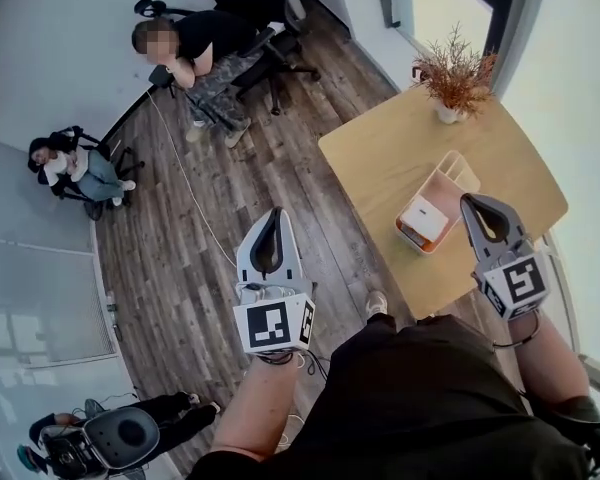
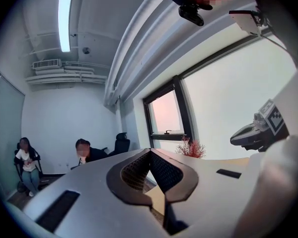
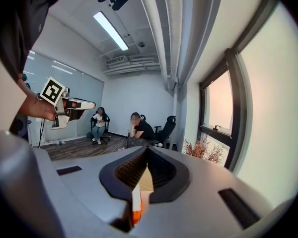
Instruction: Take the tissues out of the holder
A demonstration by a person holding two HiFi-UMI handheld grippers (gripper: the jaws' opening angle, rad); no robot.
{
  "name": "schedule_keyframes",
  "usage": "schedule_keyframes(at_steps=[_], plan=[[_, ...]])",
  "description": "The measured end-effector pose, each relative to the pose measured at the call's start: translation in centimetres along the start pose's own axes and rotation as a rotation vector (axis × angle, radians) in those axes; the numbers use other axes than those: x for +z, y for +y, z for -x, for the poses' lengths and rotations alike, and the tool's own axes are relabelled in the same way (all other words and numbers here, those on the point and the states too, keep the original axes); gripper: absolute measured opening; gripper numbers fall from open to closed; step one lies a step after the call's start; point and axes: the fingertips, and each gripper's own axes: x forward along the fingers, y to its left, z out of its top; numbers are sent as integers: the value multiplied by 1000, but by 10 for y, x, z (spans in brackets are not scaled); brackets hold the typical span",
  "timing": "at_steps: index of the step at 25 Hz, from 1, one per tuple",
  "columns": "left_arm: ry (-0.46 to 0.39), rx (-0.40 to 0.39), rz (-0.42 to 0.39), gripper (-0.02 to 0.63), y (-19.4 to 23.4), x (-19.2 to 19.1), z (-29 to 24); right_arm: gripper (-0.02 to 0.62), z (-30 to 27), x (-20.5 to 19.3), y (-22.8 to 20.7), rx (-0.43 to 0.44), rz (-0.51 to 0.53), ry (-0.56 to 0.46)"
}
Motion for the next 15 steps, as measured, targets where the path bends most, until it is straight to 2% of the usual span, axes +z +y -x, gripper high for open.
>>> schedule_keyframes(at_steps=[6, 9, 15], plan=[[-31, -144, 33, 5, 0, -8, -22, 5, 6, 2, 13, -87, -30, 35], [-36, -203, 56, 5, -2, -22, -30, 5, 8, 12, 33, -67, -14, 2], [0, -337, 101, 5, -37, -49, -48, 5, 9, 11, 51, -83, 32, 51]])
